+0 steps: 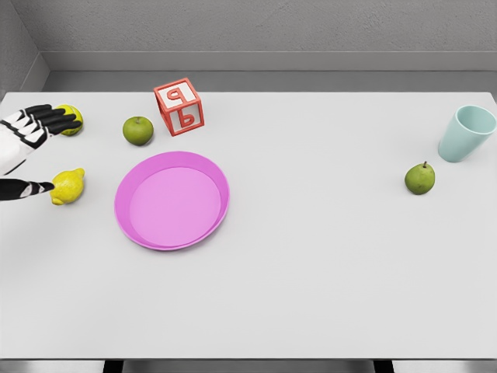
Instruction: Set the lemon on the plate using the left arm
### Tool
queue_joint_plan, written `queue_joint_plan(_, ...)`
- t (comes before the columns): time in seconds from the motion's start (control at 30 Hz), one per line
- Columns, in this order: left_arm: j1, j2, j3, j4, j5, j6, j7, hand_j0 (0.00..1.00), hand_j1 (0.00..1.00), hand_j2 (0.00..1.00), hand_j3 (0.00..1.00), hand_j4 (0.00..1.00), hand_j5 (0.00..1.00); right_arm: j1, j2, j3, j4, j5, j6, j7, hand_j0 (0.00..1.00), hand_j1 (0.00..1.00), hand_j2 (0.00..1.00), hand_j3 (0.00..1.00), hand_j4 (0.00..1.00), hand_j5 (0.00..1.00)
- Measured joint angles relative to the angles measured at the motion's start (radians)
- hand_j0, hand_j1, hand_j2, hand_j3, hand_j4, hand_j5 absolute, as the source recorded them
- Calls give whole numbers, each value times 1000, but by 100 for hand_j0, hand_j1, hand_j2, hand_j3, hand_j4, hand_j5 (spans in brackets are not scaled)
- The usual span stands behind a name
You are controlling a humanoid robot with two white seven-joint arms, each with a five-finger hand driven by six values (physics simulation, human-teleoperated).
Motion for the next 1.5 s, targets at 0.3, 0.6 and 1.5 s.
queue_joint_plan(0.3,-38,18,11,6,-40,0,-135,100,100,100,100,100,100,0,0,3,0,0,0,1,100,100,100,100,100,100)
queue_joint_plan(0.6,-66,3,-66,84,-208,-1,-173,100,100,100,100,100,100,0,0,3,0,0,0,1,100,100,100,100,100,100)
queue_joint_plan(1.5,-373,-81,-343,417,-344,-1,-174,100,100,100,100,100,100,0,0,3,0,0,0,1,100,100,100,100,100,100)
